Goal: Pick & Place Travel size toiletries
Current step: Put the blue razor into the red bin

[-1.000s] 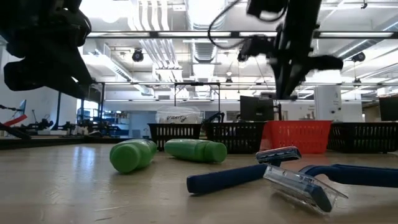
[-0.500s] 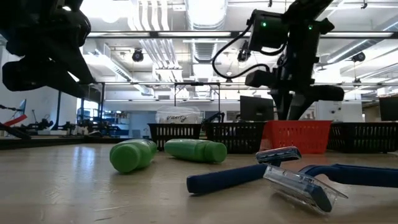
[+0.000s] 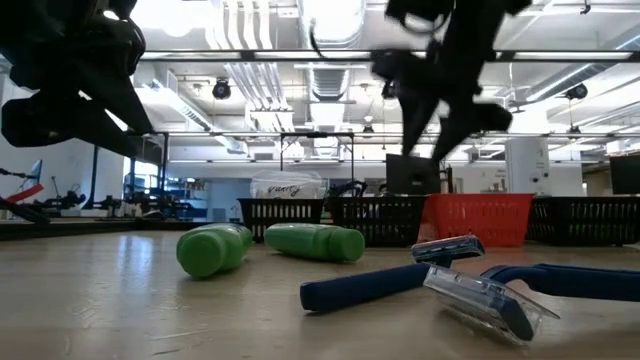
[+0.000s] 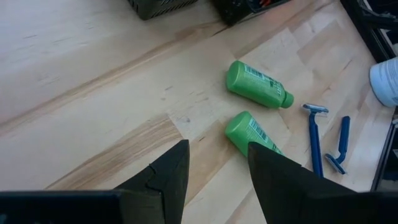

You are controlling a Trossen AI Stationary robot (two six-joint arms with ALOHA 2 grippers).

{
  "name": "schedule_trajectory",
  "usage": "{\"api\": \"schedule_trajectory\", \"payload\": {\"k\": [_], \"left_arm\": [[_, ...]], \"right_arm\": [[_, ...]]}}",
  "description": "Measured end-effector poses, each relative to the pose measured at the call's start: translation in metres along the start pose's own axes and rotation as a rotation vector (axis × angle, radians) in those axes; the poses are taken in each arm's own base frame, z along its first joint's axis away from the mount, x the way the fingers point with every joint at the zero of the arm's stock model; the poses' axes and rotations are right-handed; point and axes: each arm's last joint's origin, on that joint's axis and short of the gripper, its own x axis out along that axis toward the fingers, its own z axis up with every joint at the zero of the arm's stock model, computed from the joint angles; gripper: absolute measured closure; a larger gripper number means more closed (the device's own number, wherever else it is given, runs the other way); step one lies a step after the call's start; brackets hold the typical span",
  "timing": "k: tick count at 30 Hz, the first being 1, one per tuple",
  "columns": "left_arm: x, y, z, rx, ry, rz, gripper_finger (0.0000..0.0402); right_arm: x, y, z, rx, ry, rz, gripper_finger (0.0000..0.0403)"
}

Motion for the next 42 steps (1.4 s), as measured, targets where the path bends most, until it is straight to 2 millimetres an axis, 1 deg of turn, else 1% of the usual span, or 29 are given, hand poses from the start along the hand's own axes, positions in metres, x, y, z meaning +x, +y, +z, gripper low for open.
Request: {"api": "schedule_trajectory", "payload": {"k": [2, 4, 8, 12, 15, 17, 20, 23, 27, 31, 37, 40, 42], "left_arm": [[0.0, 0.0, 0.0, 0.0, 0.0, 0.0, 0.0234], [0.0, 0.0, 0.0, 0.001, -0.001, 0.0, 0.0234], [0.0, 0.0, 0.0, 0.017, -0.003, 0.0, 0.0234], [0.0, 0.0, 0.0, 0.042, -0.003, 0.0, 0.0234], [0.0, 0.0, 0.0, 0.06, -0.003, -0.001, 0.0234], [0.0, 0.0, 0.0, 0.063, -0.003, -0.001, 0.0234], [0.0, -0.001, 0.0, 0.061, -0.003, -0.005, 0.0234], [0.0, -0.001, 0.0, 0.062, 0.002, -0.007, 0.0234], [0.0, -0.001, -0.001, 0.065, 0.012, -0.007, 0.0234], [-0.001, -0.001, -0.002, 0.074, 0.031, -0.01, 0.0234], [-0.001, -0.001, -0.002, 0.098, 0.041, -0.013, 0.0234], [-0.001, -0.001, -0.003, 0.118, 0.056, -0.015, 0.0234], [-0.001, -0.001, -0.003, 0.125, 0.061, -0.015, 0.0234]], "right_arm": [[-0.013, 0.016, -0.01, -0.122, 0.004, 0.067, 0.0189], [-0.023, 0.032, -0.025, -0.249, 0.035, 0.14, 0.0184], [-0.035, 0.056, -0.067, -0.484, 0.129, 0.235, 0.0183], [-0.033, 0.075, -0.111, -0.637, 0.173, 0.271, 0.0191], [-0.024, 0.087, -0.14, -0.71, 0.21, 0.263, 0.0198], [-0.016, 0.095, -0.154, -0.739, 0.229, 0.247, 0.0202], [-0.002, 0.108, -0.169, -0.784, 0.251, 0.23, 0.0204], [0.01, 0.121, -0.184, -0.889, 0.292, 0.227, 0.02], [0.02, 0.133, -0.2, -1.019, 0.334, 0.165, 0.0189], [0.029, 0.141, -0.207, -1.094, 0.37, 0.075, 0.0176], [0.045, 0.153, -0.218, -1.114, 0.373, 0.068, 0.0161], [0.052, 0.157, -0.221, -1.115, 0.374, 0.061, 0.016], [0.055, 0.159, -0.221, -1.113, 0.378, 0.056, 0.017]]}}
